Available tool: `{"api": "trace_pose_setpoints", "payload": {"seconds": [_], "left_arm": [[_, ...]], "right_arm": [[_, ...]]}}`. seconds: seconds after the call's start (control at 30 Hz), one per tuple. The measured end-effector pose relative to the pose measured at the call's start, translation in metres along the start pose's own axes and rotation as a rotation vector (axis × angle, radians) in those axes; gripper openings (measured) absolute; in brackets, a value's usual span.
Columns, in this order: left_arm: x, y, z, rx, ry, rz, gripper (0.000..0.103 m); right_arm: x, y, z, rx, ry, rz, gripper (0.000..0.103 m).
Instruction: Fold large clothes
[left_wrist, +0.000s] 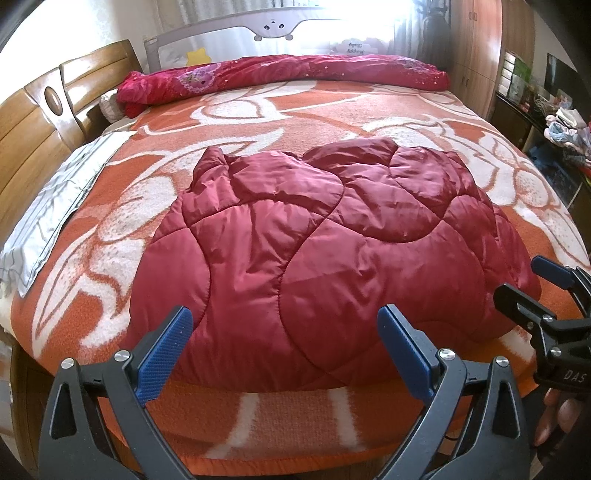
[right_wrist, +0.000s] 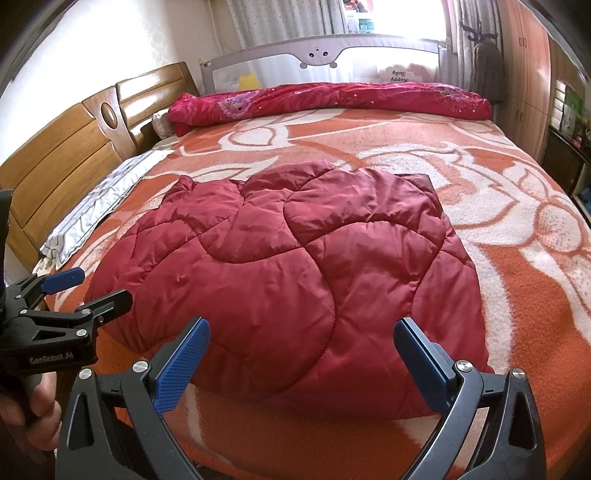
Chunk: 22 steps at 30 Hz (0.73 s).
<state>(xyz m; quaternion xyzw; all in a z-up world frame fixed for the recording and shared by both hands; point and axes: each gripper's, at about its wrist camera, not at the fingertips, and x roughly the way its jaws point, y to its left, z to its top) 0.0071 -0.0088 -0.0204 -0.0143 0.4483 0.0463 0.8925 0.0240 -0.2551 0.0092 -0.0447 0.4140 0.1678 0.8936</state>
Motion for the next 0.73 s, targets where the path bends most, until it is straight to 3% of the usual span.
{"api": "trace_pose_setpoints", "payload": {"seconds": [0.73], "left_arm": [[0.0024,0.0016,0.0011,-0.013,-0.005,-0.020,0.101]], "right_arm": [[0.0015,-0.0009,0.0023,-0.004,0.000,0.018,0.101]]}}
